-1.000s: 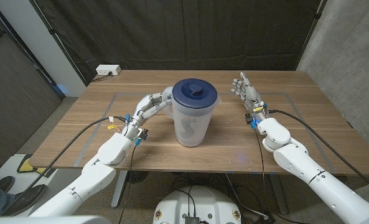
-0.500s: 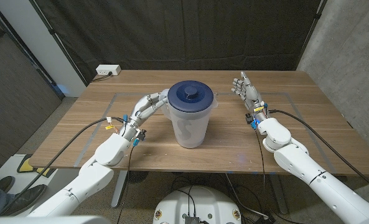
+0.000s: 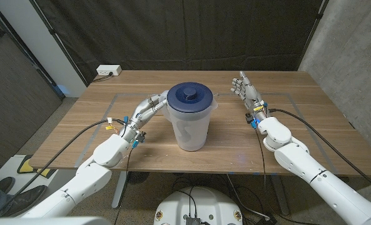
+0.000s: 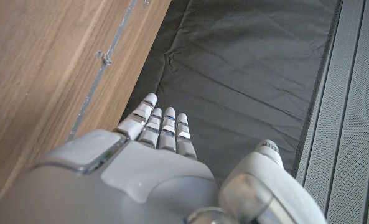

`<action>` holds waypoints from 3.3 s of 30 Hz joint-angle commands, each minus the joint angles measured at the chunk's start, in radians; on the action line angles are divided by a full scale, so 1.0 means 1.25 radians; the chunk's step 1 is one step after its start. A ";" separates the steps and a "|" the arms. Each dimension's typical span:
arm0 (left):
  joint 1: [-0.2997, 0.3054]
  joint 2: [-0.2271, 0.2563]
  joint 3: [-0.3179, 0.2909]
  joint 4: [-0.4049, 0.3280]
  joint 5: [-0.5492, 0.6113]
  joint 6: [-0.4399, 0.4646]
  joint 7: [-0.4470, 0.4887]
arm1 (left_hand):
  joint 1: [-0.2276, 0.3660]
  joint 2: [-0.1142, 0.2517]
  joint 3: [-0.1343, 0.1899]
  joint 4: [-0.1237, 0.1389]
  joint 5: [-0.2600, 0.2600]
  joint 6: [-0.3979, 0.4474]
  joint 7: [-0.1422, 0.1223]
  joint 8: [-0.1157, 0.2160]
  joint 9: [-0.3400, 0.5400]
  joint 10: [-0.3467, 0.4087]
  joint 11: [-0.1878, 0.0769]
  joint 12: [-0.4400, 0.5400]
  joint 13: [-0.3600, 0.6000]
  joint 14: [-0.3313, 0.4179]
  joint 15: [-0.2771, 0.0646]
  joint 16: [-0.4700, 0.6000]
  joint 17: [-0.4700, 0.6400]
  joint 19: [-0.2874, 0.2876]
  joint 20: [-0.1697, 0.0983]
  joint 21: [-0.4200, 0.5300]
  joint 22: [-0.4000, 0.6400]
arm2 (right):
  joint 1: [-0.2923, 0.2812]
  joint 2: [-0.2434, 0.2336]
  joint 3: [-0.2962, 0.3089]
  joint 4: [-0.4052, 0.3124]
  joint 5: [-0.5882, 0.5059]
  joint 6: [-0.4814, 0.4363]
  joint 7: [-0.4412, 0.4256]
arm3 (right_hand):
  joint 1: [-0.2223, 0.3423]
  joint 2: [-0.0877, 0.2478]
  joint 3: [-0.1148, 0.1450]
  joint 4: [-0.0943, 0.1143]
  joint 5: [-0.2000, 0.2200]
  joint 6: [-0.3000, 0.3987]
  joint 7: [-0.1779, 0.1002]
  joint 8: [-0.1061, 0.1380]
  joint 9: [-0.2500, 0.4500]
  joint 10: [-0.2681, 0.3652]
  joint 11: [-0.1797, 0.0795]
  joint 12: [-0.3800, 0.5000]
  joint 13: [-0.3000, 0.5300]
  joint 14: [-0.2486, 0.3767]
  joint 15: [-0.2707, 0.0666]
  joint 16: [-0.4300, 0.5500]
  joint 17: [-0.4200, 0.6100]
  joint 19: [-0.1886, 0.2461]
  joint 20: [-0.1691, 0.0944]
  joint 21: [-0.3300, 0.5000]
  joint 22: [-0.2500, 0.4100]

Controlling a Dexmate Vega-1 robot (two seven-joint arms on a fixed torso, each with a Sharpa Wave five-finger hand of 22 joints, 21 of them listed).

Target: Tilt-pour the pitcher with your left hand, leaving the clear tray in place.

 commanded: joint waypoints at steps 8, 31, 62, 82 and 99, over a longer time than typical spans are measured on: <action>-0.024 0.035 0.002 -0.007 -0.002 0.039 -0.028 | 0.034 0.022 0.013 -0.015 0.008 -0.073 0.001 -0.005 -0.010 -0.055 0.009 -0.003 -0.012 -0.052 0.003 0.007 -0.017 -0.030 0.011 -0.026 0.003 | 0.020 0.008 -0.013 0.015 -0.001 -0.014 0.002 | 0.004 0.005 -0.004 -0.001 -0.001 0.009 -0.003 0.001 0.004 0.009 0.002 0.002 0.003 0.008 0.002 -0.001 0.004 0.009 -0.010 0.002 0.002; -0.014 0.098 -0.017 -0.039 -0.014 0.063 -0.061 | -0.016 -0.015 -0.034 -0.002 0.007 -0.169 0.025 -0.002 -0.032 -0.142 0.034 0.000 -0.034 -0.150 0.028 0.008 -0.045 -0.083 0.018 -0.072 0.004 | 0.054 0.020 -0.036 0.036 -0.003 -0.034 0.015 | 0.005 0.005 -0.006 -0.002 -0.001 0.008 -0.002 0.001 0.004 0.009 0.002 0.001 0.003 0.009 0.003 -0.001 0.004 0.010 -0.011 0.002 0.002; 0.092 0.074 -0.153 -0.060 -0.033 0.018 0.056 | -0.030 -0.010 -0.046 0.003 0.011 -0.146 0.025 0.016 -0.044 -0.116 0.039 0.019 -0.048 -0.122 0.024 0.028 -0.060 -0.069 -0.004 -0.080 0.005 | 0.073 0.021 -0.034 0.059 -0.002 -0.016 0.031 | 0.007 0.006 -0.008 -0.003 -0.001 0.008 -0.002 0.000 0.004 0.015 0.002 0.003 0.003 0.021 -0.003 0.003 0.004 0.027 -0.015 0.007 0.002; -0.074 -0.034 -0.096 0.031 -0.101 0.091 0.058 | -0.038 -0.011 -0.058 0.004 0.011 -0.123 0.021 0.023 -0.053 -0.104 0.056 0.015 -0.073 -0.116 0.023 0.024 -0.088 -0.030 -0.022 -0.079 0.002 | 0.082 -0.028 0.031 0.122 0.078 0.019 0.119 | 0.007 0.006 -0.010 -0.003 -0.001 0.017 -0.002 0.004 0.004 0.022 0.002 0.005 0.003 0.026 -0.006 0.003 0.004 0.029 -0.013 0.005 0.002; -0.120 -0.034 -0.072 0.044 -0.098 0.194 0.108 | -0.100 0.025 -0.073 0.035 0.011 -0.124 0.022 0.020 -0.060 -0.107 0.060 0.009 -0.102 -0.152 0.029 0.013 -0.108 -0.038 -0.019 -0.094 0.003 | 0.097 -0.028 0.045 0.155 0.101 0.059 0.162 | 0.006 0.008 -0.014 -0.002 -0.001 0.042 -0.013 0.010 0.004 0.051 -0.008 0.014 0.003 0.056 -0.025 0.010 0.004 0.057 -0.020 0.013 0.002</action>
